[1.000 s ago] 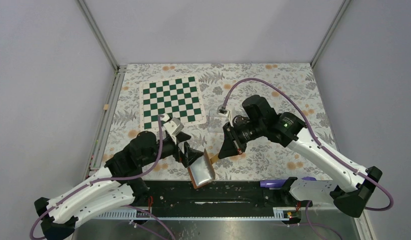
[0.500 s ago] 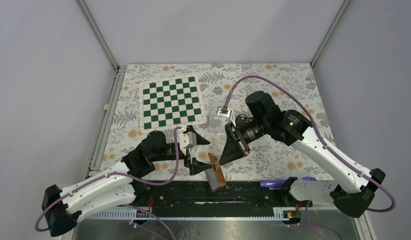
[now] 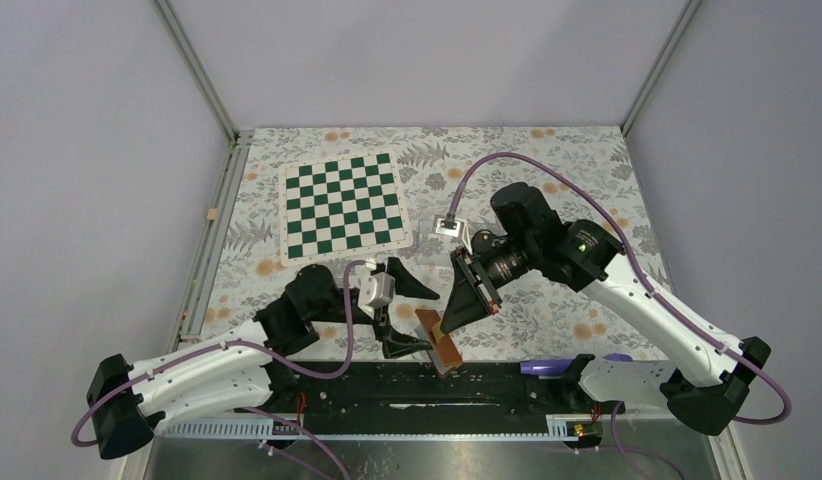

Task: Put the credit cards into the card holder
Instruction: Open the card holder.

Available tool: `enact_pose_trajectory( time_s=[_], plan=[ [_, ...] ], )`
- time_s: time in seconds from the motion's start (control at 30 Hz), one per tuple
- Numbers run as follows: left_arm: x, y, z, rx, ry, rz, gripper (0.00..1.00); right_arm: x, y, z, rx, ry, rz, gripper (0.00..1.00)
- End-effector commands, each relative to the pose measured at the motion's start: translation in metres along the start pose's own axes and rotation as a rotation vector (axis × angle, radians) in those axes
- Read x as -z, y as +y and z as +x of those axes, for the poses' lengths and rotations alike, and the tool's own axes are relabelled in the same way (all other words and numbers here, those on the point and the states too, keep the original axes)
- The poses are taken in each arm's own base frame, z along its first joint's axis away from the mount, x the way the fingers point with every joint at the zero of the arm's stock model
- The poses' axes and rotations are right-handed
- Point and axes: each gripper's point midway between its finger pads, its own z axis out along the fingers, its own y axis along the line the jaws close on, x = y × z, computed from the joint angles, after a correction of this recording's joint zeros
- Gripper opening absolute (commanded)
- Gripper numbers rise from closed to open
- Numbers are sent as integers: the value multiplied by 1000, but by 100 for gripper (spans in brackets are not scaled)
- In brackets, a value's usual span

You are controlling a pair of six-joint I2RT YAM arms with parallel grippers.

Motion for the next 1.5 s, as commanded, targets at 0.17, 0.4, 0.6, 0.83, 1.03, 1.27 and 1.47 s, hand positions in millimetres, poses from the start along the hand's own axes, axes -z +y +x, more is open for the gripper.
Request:
enact_pose_trajectory(
  time_s=[0.17,0.4,0.6,0.83,1.03,1.27,1.47],
  plan=[
    [4,-18,-28,-63,-89,64,65,6,9,-4,22,-14,-42,0],
    [3,-16,-25,-37,-40,56,12,12,-8,-13,9,-67,45,0],
    [7,-3,-32,8,-48,-43,0,29,-40,-23,24,-180,277,56],
    [11,6,-53,176,-68,-134,0,37,-48,-11,64,-203,322,86],
    [10,-2,-79,260,-139,-99,0,29,-53,-4,50,-183,277,87],
    [10,-5,-102,262,-189,-80,0,17,-46,-17,19,-202,153,71],
    [7,-1,-94,293,-153,-98,0,14,-41,-26,10,-229,117,31]
  ],
)
